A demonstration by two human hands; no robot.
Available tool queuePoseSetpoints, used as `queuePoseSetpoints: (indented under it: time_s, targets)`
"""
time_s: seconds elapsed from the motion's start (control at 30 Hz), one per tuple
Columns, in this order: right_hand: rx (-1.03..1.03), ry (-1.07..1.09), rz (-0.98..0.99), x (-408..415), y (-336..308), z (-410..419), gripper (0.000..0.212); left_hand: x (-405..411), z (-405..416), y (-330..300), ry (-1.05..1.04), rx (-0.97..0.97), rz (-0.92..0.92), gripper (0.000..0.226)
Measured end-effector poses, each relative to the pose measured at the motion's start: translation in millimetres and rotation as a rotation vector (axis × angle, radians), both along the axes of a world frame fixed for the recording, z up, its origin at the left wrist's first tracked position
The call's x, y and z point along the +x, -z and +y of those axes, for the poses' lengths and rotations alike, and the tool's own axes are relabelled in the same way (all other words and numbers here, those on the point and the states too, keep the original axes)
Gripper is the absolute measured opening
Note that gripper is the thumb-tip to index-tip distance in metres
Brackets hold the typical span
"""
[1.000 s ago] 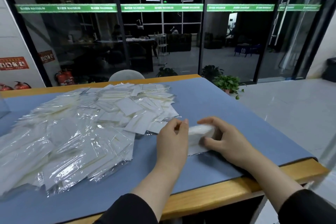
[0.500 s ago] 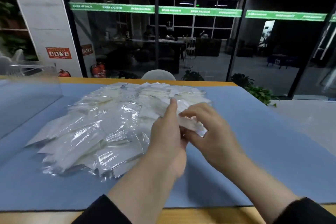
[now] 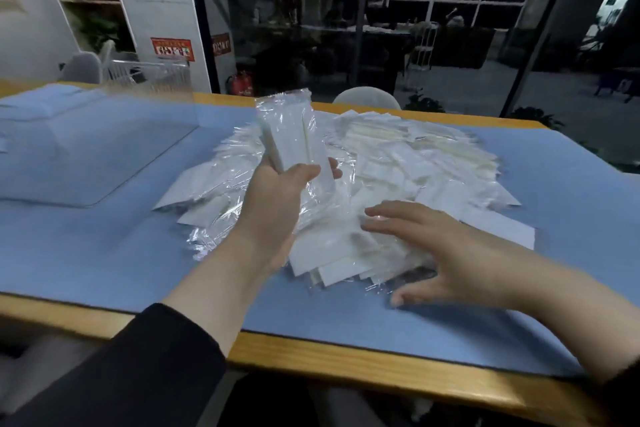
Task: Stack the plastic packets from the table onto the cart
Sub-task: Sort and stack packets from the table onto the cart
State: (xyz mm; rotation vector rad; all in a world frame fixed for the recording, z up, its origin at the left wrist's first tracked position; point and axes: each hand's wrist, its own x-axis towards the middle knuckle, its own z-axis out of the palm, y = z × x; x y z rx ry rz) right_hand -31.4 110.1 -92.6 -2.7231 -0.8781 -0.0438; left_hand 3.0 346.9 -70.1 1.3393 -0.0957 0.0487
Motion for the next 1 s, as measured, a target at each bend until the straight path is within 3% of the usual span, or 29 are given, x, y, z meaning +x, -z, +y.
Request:
queuePoseSetpoints:
  time_s: [0.17, 0.4, 0.53, 0.6, 0.73, 0.8, 1.0]
  targets:
    - [0.027, -0.049, -0.185, 12.1, 6.8, 13.7, 0.063, 5.9, -9.0, 11.2, 0.018, -0.046, -0.012, 0.031]
    - [-0.081, -0.036, -0.331, 30.3, 13.2, 32.9, 0.047, 7.5, -1.6, 14.3, 0.077, -0.153, 0.005, 0.034]
    - [0.011, -0.012, -0.456, 37.4, 12.0, 33.2, 0.027, 11.3, 4.4, 15.1, 0.030, -0.200, 0.012, 0.033]
    - [0.110, 0.002, -0.484, 40.0, 8.4, 27.4, 0.024, 12.5, 6.1, 14.4, -0.001, -0.233, 0.013, 0.035]
    - [0.425, 0.229, -0.250, 37.8, -12.9, 12.9, 0.014, 8.3, 8.4, 9.2, -0.082, -0.304, 0.043, 0.037]
    - [0.552, 0.312, -0.224, 40.7, -21.7, 3.5, 0.018, 8.4, 12.1, 3.6, -0.117, -0.360, 0.068, 0.034]
    - [1.211, 0.366, -0.006, 63.5, -45.8, 6.2, 0.018, 45.5, -8.6, -29.6, -0.116, -0.332, 0.018, 0.019]
